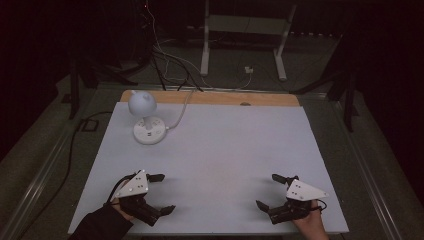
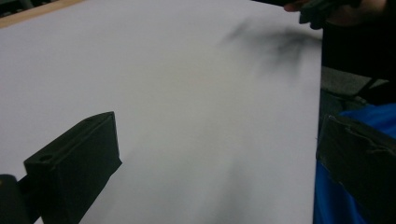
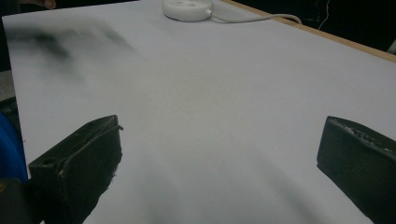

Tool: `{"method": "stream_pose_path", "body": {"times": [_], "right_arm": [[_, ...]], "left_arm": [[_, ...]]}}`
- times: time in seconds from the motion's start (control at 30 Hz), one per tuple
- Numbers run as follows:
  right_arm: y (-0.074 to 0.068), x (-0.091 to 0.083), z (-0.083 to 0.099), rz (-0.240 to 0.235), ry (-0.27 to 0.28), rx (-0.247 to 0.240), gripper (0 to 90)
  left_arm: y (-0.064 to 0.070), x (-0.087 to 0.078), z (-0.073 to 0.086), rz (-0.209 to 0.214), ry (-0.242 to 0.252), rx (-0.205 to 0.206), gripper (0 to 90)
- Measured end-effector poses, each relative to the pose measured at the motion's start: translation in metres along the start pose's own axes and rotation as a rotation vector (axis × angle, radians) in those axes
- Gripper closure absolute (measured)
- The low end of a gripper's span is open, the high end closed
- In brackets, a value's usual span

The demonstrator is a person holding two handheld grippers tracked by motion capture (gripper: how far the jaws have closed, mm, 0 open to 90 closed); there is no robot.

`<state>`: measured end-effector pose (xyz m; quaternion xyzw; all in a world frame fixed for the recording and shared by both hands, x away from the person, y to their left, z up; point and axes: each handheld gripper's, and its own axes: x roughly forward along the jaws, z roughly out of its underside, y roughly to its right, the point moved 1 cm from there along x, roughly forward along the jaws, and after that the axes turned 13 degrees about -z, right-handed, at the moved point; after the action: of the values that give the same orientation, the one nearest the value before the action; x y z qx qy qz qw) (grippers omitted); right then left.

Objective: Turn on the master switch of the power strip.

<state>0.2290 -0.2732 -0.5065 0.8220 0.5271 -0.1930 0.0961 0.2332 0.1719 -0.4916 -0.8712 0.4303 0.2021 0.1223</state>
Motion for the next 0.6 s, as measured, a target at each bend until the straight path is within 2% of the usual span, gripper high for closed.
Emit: {"method": "stream_pose_path", "body": {"times": [0.2, 0.6], "right_arm": [[0.000, 0.000, 0.000, -0.002, 0.004, 0.003, 0.0], [0.000, 0.000, 0.000, -0.004, 0.005, 0.005, 0.0]], "left_arm": [[-0.006, 0.001, -0.006, -0.035, 0.013, -0.004, 0.1], [-0.014, 0.008, -0.014, -0.072, 0.025, -0.022, 0.1]]}}
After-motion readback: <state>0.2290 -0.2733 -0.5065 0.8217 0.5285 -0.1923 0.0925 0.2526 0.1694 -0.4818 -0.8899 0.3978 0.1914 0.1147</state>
